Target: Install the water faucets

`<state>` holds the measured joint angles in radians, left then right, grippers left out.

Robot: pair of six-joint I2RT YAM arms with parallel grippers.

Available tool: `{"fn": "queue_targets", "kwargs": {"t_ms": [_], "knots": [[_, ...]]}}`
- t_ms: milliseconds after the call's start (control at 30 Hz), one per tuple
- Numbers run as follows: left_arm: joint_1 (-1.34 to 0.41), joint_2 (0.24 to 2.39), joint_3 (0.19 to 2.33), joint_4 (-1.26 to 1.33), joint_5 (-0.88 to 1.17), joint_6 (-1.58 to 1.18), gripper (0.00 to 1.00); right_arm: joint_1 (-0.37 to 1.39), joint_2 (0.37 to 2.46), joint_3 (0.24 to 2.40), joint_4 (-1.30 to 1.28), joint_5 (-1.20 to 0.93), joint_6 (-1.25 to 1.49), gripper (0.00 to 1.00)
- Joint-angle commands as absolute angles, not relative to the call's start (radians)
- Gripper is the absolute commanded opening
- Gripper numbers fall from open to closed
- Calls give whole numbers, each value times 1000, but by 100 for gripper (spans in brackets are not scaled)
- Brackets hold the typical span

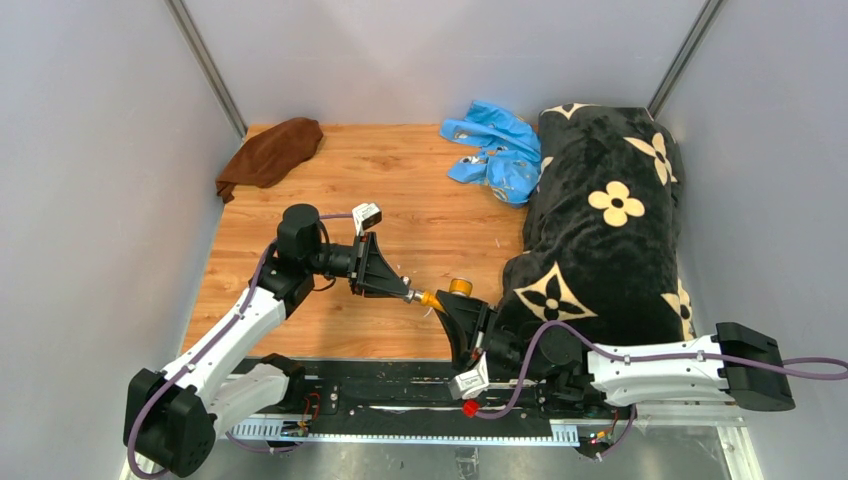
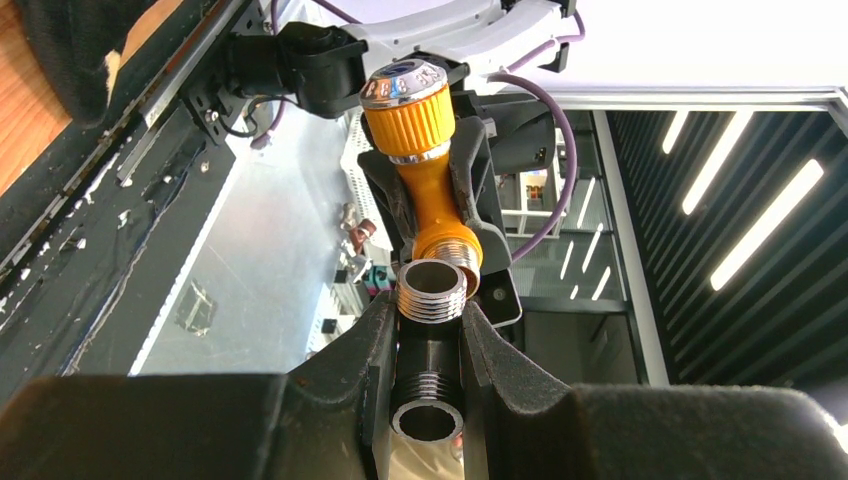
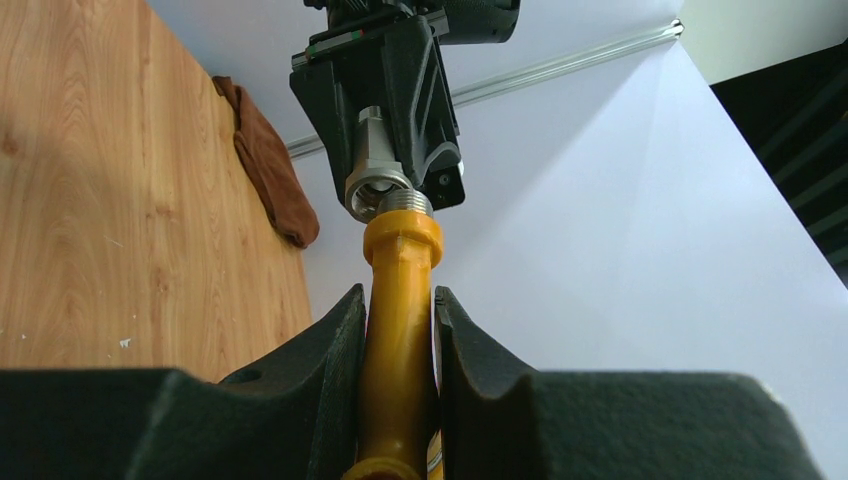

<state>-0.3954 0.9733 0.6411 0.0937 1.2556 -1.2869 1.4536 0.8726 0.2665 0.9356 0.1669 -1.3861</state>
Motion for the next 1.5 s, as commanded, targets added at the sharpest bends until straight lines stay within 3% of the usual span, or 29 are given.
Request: {"fn": "queue_targets", "kwargs": {"t_ms": [0,767,1467], "knots": [[-402,973,639,123,1268,-1296,0,1472,885,304,1023,164,-1422,0],[-416,948,640,123,1239,-1312,0,1474,944,278,1092,183,-1379,0],[-421,985,691,123,1295,-1298,0,1474,982,287,968,154,-1283,0]]}}
